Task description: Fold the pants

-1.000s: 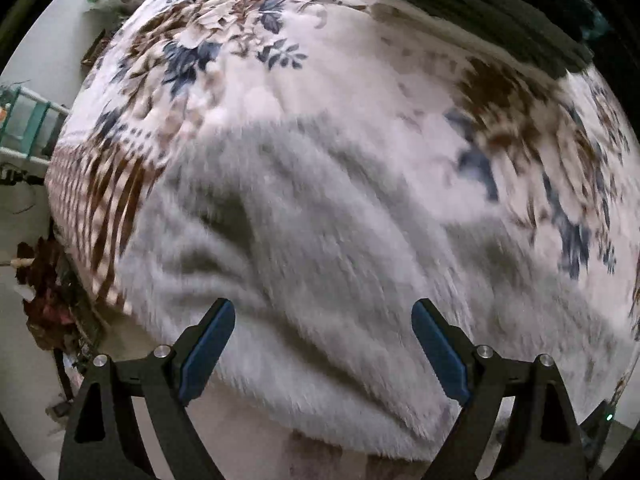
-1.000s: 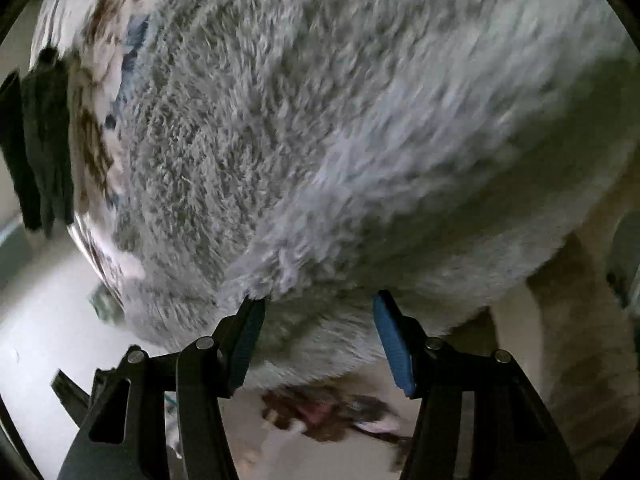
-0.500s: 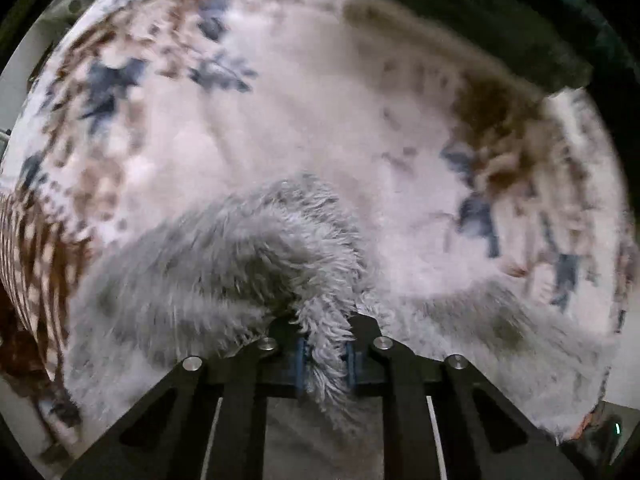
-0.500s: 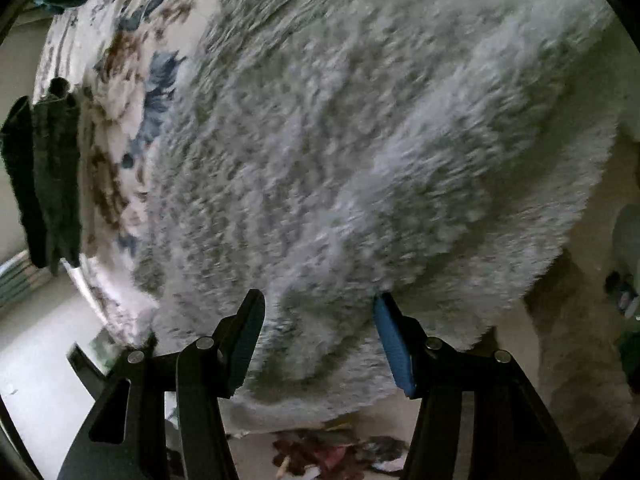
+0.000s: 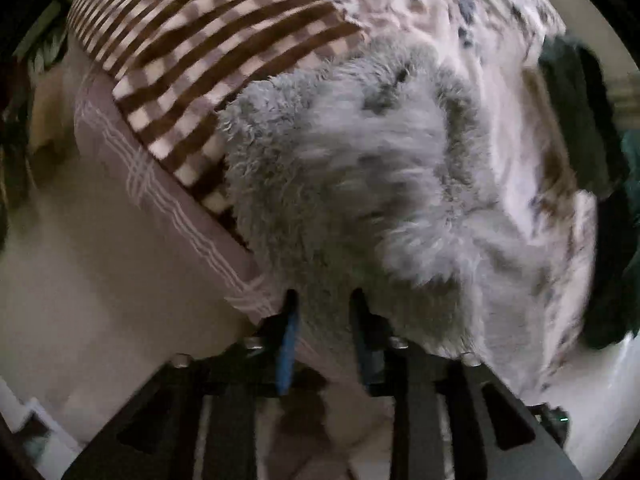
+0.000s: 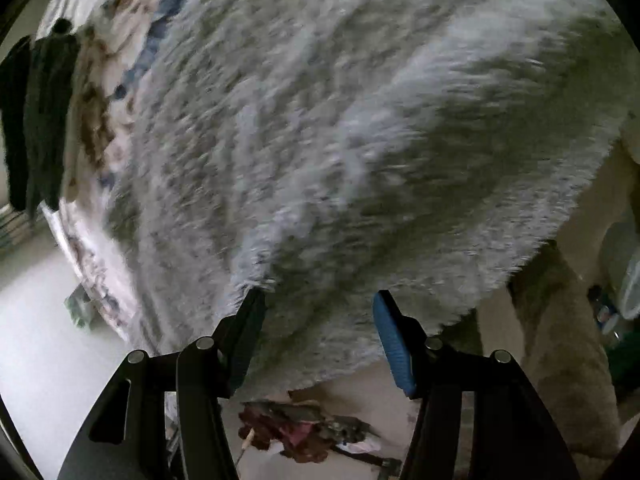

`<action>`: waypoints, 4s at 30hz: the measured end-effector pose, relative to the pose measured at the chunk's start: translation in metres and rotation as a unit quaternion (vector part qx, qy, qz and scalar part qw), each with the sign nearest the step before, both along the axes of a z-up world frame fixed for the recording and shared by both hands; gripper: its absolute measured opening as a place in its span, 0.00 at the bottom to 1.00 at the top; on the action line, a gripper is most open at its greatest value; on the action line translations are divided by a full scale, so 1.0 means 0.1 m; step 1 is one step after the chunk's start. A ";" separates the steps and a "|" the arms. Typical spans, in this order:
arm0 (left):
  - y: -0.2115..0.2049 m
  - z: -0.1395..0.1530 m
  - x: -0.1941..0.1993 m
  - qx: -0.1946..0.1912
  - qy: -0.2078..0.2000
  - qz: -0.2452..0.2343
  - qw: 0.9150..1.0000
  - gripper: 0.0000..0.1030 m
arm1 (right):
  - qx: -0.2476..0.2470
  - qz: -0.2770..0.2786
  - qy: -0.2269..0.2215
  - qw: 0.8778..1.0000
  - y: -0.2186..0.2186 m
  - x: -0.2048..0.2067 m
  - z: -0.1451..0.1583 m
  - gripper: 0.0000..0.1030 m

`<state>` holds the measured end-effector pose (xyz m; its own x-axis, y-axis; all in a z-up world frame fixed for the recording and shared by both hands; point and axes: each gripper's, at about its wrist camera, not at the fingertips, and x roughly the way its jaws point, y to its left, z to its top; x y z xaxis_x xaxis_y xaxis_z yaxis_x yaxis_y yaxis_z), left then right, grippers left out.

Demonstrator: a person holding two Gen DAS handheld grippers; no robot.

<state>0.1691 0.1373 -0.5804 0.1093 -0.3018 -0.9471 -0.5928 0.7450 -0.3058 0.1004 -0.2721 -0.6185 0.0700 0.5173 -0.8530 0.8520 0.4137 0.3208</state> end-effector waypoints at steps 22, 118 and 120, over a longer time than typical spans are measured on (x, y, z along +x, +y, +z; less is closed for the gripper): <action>0.12 0.22 0.33 0.074 -0.019 -0.018 0.997 0.14 | -0.071 0.029 0.006 0.997 0.13 -0.14 0.29 0.08; 0.63 0.32 0.03 0.126 -0.032 0.004 0.992 0.14 | -0.037 0.115 0.002 0.993 -1.10 -0.21 0.79 0.01; 0.69 0.24 0.00 0.126 -0.020 0.010 0.992 0.14 | -0.032 0.124 0.015 0.992 -1.00 -0.32 0.72 0.01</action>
<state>0.1693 0.2064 -0.5568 0.1514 -0.0535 -0.9870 -0.5987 0.7896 -0.1346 0.0679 -0.3724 -0.5467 -0.0792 0.4595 -0.8846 0.7303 0.6307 0.2623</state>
